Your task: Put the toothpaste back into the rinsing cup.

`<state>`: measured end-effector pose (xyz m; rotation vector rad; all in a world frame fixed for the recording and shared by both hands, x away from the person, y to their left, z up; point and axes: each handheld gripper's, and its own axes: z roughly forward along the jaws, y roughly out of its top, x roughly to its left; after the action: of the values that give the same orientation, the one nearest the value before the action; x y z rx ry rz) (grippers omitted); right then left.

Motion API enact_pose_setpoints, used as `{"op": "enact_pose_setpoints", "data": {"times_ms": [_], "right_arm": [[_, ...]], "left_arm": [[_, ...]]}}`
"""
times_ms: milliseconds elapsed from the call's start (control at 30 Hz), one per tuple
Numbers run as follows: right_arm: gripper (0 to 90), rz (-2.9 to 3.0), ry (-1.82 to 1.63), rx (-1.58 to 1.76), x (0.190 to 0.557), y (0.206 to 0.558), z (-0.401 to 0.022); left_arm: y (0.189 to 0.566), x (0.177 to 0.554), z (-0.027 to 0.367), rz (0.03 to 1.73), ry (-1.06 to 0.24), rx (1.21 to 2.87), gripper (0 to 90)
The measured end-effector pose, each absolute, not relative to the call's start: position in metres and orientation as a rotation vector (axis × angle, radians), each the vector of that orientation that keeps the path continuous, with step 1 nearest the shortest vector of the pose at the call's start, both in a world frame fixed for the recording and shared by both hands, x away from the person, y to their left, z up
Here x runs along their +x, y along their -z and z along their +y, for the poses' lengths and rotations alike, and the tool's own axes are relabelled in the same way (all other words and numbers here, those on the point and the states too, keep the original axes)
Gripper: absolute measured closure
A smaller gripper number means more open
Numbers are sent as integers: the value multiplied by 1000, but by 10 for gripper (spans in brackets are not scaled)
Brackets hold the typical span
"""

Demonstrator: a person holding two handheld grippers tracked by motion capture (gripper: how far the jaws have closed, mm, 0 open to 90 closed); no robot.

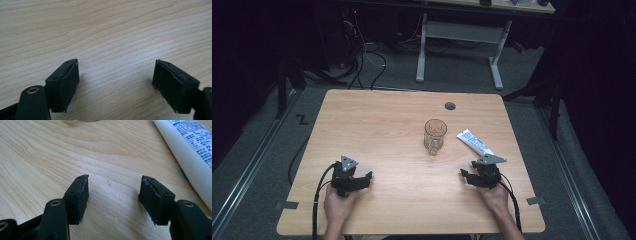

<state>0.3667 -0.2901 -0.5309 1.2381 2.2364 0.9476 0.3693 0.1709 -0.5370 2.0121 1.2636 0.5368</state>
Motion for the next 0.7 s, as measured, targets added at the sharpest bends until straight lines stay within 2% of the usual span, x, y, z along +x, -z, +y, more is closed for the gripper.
{"op": "enact_pose_setpoints", "data": {"times_ms": [700], "right_arm": [[402,2218,-945,1271,366,531,-289]], "left_arm": [[537,369,171,1264,-536,2011,215]]}}
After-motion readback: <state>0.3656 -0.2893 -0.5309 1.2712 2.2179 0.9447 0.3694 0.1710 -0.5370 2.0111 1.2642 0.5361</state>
